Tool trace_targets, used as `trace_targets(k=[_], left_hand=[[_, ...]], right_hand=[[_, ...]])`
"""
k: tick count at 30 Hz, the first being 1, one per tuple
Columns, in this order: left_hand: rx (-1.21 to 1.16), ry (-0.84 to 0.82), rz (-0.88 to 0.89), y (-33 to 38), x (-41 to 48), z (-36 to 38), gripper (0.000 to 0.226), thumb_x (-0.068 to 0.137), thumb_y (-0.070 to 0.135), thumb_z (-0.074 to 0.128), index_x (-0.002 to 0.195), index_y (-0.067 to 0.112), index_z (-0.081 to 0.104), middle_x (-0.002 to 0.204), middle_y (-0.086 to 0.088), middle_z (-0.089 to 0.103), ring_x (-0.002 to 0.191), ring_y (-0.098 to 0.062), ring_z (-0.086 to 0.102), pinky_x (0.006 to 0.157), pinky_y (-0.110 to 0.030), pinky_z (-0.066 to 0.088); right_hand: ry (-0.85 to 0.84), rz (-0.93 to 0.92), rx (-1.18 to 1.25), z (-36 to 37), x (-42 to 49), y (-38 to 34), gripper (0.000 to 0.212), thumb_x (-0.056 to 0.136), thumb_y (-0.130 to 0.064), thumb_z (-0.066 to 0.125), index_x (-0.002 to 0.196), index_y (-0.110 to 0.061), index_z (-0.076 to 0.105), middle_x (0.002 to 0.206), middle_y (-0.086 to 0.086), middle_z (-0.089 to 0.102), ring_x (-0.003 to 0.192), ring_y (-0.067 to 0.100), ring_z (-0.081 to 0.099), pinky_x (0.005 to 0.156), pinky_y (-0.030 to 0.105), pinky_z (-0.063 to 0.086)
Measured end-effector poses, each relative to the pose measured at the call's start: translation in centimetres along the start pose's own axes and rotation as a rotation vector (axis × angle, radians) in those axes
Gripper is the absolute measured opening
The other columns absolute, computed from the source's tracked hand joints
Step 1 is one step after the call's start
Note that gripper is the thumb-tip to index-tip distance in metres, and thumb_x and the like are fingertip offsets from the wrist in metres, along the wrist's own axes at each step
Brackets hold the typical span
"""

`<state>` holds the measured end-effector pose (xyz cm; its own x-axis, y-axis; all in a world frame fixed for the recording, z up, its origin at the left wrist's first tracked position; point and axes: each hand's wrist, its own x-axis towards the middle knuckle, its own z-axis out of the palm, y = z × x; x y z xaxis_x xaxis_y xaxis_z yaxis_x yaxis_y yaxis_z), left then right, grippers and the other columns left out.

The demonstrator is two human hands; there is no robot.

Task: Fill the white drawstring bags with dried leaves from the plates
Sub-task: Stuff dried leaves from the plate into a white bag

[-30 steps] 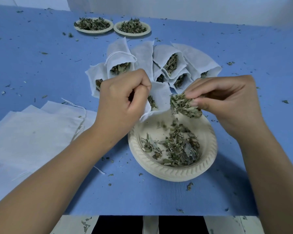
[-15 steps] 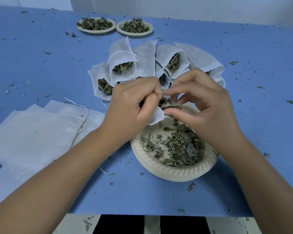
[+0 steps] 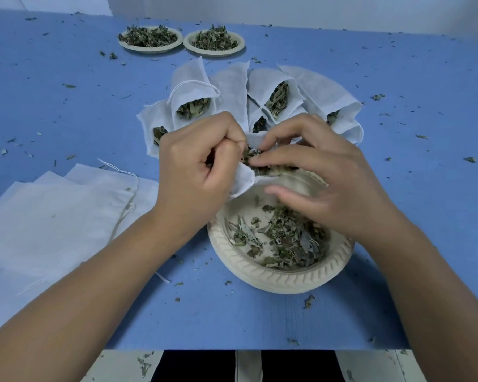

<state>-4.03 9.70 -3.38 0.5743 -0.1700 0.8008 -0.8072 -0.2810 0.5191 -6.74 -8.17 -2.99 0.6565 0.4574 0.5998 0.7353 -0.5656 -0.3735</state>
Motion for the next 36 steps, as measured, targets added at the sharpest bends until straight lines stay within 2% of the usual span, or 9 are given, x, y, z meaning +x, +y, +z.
trace_targets(k=[5,10,15,18,21,28,31,33,36], left_hand=[[-0.001,-0.022,0.012,0.0,0.0,0.0,0.029,0.075,-0.008,0.035,0.068,0.018,0.046,0.051,-0.002,0.038,0.049,-0.009,0.03,0.051,-0.015,0.024],[0.025,-0.05,0.069,0.3,-0.3,0.5,0.026,0.073,-0.009,0.036,0.059,0.007,0.051,0.056,0.004,0.037,0.054,-0.002,0.028,0.055,-0.009,0.024],[0.027,0.004,0.104,0.3,-0.2,0.3,0.028,0.072,-0.011,0.035,0.06,0.009,0.05,0.059,0.005,0.035,0.054,-0.004,0.028,0.055,-0.01,0.024],[0.045,0.045,0.084,0.2,0.0,0.2,0.029,0.074,-0.012,0.035,0.061,0.008,0.052,0.057,0.003,0.037,0.054,-0.004,0.029,0.054,-0.011,0.025],[0.065,0.055,0.08,0.1,-0.1,0.1,0.029,0.075,-0.012,0.034,0.06,0.006,0.052,0.056,0.001,0.038,0.053,-0.006,0.03,0.055,-0.011,0.024],[0.068,0.03,0.097,0.2,-0.2,0.0,0.027,0.076,-0.01,0.035,0.061,0.007,0.051,0.059,0.003,0.037,0.055,-0.005,0.029,0.057,-0.01,0.027],[0.062,0.027,0.11,0.3,0.0,-0.1,0.027,0.075,-0.01,0.034,0.062,0.007,0.051,0.059,0.003,0.036,0.055,-0.006,0.028,0.056,-0.01,0.026],[0.053,0.035,0.101,0.3,0.0,-0.1,0.027,0.075,-0.009,0.034,0.062,0.007,0.051,0.057,0.002,0.036,0.052,-0.01,0.029,0.054,-0.013,0.025],[0.039,0.045,0.079,0.3,-0.1,-0.1,0.027,0.076,-0.009,0.034,0.062,0.007,0.05,0.054,-0.002,0.037,0.05,-0.013,0.031,0.052,-0.018,0.026]], right_hand=[[0.199,0.024,0.26,0.5,0.0,-0.7,0.024,0.08,0.007,0.073,0.101,-0.003,0.067,0.095,0.013,0.06,0.082,0.023,0.062,0.073,0.029,0.052],[0.296,-0.051,0.118,1.8,0.1,-1.7,0.005,0.081,0.008,0.073,0.082,0.003,0.072,0.081,0.012,0.068,0.075,0.021,0.066,0.068,0.03,0.051],[0.064,-0.131,-0.011,1.7,0.1,-1.5,0.012,0.086,0.007,0.062,0.087,0.002,0.073,0.09,0.011,0.072,0.085,0.027,0.069,0.078,0.04,0.054],[0.16,-0.134,-0.02,0.4,-0.2,-1.3,0.026,0.089,-0.001,0.047,0.095,0.001,0.071,0.099,0.006,0.071,0.091,0.019,0.068,0.096,0.04,0.044],[0.209,-0.166,-0.052,0.2,-0.3,-1.6,0.032,0.086,-0.007,0.042,0.089,-0.002,0.073,0.097,0.006,0.072,0.09,0.015,0.069,0.099,0.041,0.037],[0.073,-0.193,-0.229,1.3,0.2,-1.9,0.029,0.091,-0.02,0.047,0.094,-0.013,0.074,0.097,-0.006,0.071,0.107,0.016,0.062,0.105,0.041,0.022],[0.143,-0.124,-0.132,1.4,0.1,-2.1,0.013,0.084,-0.019,0.062,0.091,-0.014,0.072,0.094,-0.011,0.069,0.107,0.01,0.059,0.103,0.037,0.021],[0.158,-0.07,-0.046,1.5,0.1,-2.3,0.015,0.076,-0.015,0.074,0.09,-0.012,0.069,0.093,-0.01,0.067,0.107,0.008,0.056,0.102,0.034,0.021],[0.146,-0.081,-0.016,1.5,0.1,-2.4,0.014,0.072,-0.012,0.079,0.083,-0.013,0.07,0.089,-0.009,0.07,0.107,0.015,0.057,0.1,0.04,0.022]])
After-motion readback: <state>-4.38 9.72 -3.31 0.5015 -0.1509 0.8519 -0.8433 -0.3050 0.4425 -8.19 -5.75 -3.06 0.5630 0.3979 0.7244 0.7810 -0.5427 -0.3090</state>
